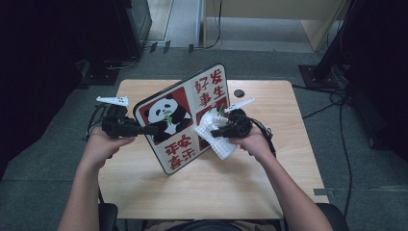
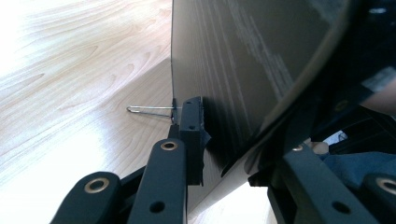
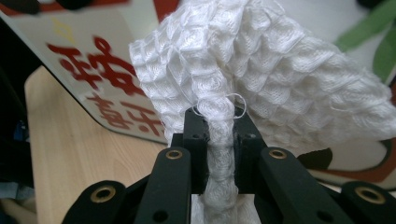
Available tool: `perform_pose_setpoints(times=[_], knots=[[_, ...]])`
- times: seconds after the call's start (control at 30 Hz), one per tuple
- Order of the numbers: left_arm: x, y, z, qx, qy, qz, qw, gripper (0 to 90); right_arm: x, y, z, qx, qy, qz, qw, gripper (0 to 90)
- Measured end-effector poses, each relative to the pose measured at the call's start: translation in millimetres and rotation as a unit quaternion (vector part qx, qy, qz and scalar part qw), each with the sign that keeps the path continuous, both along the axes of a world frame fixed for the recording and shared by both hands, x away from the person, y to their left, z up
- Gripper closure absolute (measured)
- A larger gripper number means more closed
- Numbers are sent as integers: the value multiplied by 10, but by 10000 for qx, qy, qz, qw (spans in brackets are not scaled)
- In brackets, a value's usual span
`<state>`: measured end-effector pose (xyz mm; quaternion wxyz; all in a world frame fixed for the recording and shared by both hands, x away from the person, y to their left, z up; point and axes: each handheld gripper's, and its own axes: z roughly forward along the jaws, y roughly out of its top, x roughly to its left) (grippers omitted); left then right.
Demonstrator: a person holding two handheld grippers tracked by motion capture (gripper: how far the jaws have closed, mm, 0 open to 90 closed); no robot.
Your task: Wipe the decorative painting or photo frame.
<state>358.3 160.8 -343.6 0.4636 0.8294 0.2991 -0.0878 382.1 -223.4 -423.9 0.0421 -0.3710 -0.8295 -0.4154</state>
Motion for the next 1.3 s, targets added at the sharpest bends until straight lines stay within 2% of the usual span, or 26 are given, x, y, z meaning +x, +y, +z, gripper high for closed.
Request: perform_pose_setpoints(times=[0.2, 0.6, 0.77, 1.07, 1.2, 1.3], knots=[[-5, -1, 0, -1, -10, 8, 10000, 738, 12, 33, 259, 67, -192, 81, 9998, 804], [-1, 4, 0, 3, 5, -15, 10000, 737, 128, 110, 1002, 87, -490, 159, 9986, 803], [0, 4, -3, -13, 3, -13, 10000, 737, 171, 174, 1284, 13, -639, 173, 9978, 803], [0, 3, -4, -5, -42, -32, 10000, 738, 239, 382, 1821, -82, -927, 320, 9951, 803], [-3, 1, -4, -16, -40, -25, 10000, 738, 268, 505, 2000, -115, -1026, 351, 9940, 802], [-3, 2, -5, -22, -41, -33, 10000, 737, 285, 590, 2072, -130, -1045, 364, 9938, 802]])
